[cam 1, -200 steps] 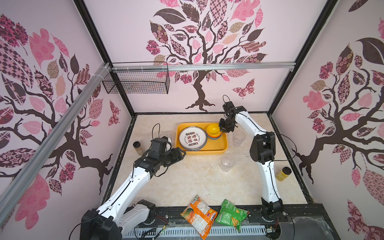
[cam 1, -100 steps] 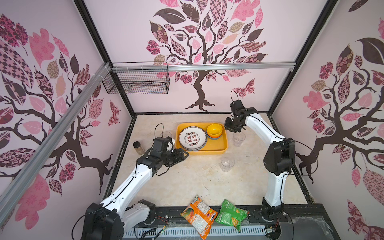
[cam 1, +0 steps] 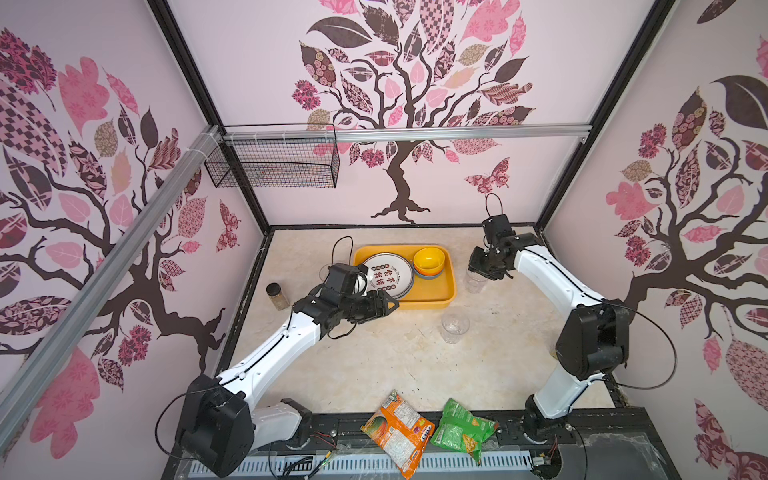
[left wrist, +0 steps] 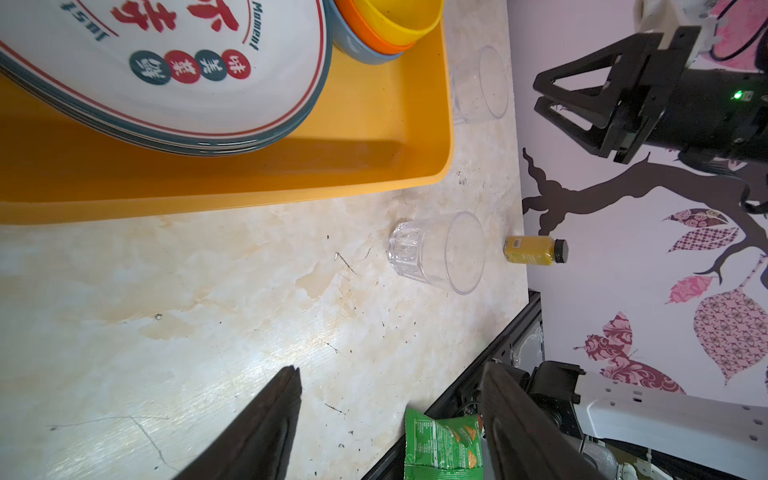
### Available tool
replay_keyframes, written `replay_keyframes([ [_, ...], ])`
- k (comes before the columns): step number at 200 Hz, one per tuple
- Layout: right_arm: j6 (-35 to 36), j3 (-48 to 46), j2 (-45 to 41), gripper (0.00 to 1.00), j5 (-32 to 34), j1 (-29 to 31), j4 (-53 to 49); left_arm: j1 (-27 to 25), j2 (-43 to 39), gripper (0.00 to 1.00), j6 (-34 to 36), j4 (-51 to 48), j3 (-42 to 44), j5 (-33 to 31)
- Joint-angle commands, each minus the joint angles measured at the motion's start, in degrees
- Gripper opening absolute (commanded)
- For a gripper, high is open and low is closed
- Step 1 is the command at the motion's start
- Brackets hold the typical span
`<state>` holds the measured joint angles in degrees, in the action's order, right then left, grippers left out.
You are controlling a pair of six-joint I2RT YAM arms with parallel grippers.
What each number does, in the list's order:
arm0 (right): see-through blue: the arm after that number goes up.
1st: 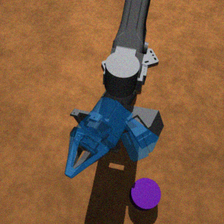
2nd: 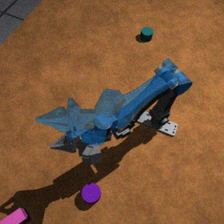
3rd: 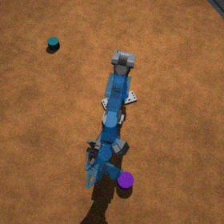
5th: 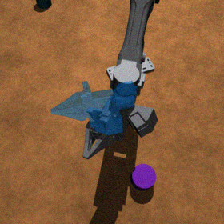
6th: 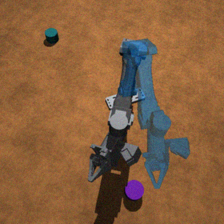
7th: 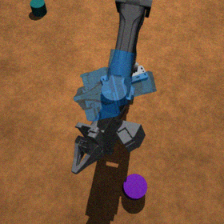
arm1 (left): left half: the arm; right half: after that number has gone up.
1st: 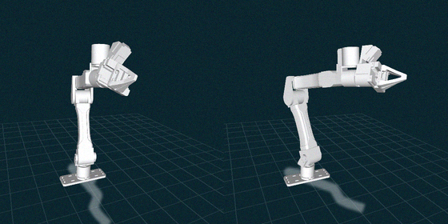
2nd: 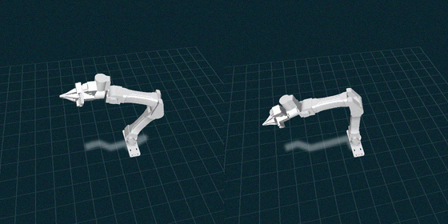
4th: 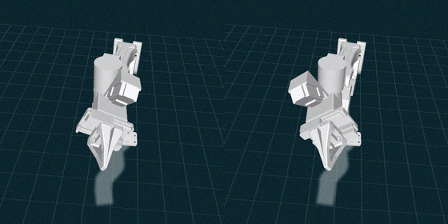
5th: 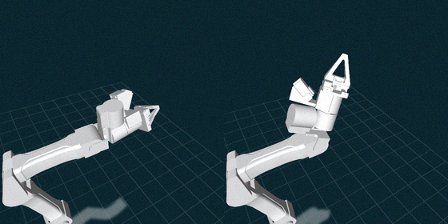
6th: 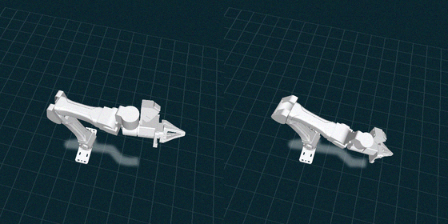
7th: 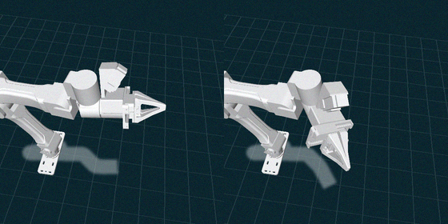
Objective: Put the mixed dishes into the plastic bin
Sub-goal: 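Raise the right gripper and move it to the clear cup beside the bin, then grasp the clear plastic cup rim with the right gripper and lift it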
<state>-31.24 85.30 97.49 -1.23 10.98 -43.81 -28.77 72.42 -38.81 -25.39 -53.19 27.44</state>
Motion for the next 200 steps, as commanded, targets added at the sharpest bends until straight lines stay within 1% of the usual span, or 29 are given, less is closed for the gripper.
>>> replay_keyframes([
  [1, -0.45, -1.0, -3.09, 0.45, 1.23, -3.5, 1.44, -0.65, 1.18, 0.71, 0.84, 1.74, -2.1, 0.67],
  [24, -0.82, -2.05, -2.86, 0.45, 0.96, -6.05, 1.78, -0.71, 1.99, 0.71, 1.0, 2.11, -2.6, 1.19],
  [49, -1.55, -2.96, -1.52, 0.45, 0.59, -7.33, 3.19, -1.02, 2.68, 0.71, 1.27, 2.39, -3.49, 1.52],
  [100, -2.47, -1.81, 3.89, 0.42, -0.93, -7.55, 4.0, -1.28, 2.66, 0.71, 1.45, 2.27, -3.05, 1.15],
  [155, -2.58, -2.68, 6.95, 0.42, -1.14, -7.52, 4.24, -1.2, 2.23, 0.71, 1.09, 2.56, -1.33, 0.64],
  [200, -2.38, -1.59, 10.53, 0.35, -3.01, -7.47, 4.0, -1.24, 1.78, 0.71, 0.8, 2.54, -0.59, 0.11],
])
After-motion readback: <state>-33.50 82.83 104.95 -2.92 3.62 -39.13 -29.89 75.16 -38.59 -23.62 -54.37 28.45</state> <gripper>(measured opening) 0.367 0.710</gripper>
